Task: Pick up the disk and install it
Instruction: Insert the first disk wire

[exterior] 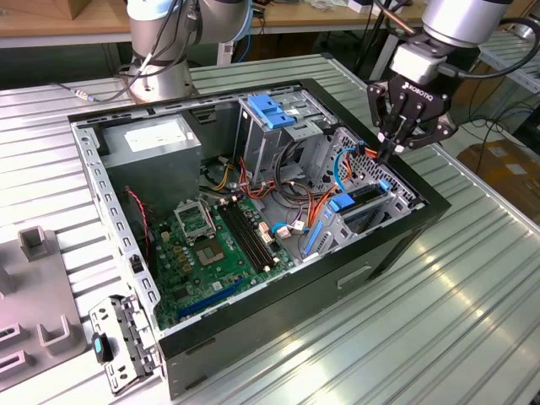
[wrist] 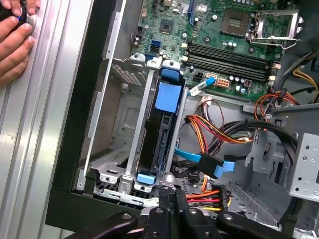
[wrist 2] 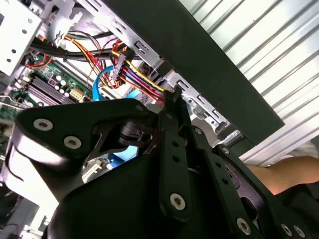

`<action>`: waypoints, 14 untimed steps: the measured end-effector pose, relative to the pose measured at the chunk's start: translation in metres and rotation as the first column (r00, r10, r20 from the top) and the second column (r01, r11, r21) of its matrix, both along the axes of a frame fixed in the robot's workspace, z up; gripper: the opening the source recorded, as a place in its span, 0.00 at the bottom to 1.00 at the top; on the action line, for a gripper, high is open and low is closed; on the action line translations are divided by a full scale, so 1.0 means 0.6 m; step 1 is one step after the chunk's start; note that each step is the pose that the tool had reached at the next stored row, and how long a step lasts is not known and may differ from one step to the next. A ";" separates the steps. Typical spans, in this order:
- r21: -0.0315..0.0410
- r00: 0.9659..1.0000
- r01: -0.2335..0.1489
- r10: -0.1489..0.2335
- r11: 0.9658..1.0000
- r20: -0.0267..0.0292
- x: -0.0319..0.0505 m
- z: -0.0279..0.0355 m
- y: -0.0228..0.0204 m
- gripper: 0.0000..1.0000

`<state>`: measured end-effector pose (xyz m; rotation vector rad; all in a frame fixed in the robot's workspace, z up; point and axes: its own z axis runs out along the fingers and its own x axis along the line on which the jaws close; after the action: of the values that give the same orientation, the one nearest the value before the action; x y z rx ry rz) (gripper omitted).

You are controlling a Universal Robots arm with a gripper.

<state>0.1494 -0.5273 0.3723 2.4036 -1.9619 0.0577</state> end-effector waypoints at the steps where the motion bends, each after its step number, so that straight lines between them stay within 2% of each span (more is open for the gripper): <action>1: 0.000 1.000 0.010 -0.010 1.000 0.000 0.000 0.000 0.0000 0.16; 5: 0.000 0.999 0.045 -0.045 0.999 0.000 0.000 -0.001 0.0000 0.16; 14: 0.000 0.999 0.050 -0.050 0.999 0.000 -0.005 -0.001 0.0000 0.16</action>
<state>0.1464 -0.5273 0.3717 2.3535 -2.0202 0.0563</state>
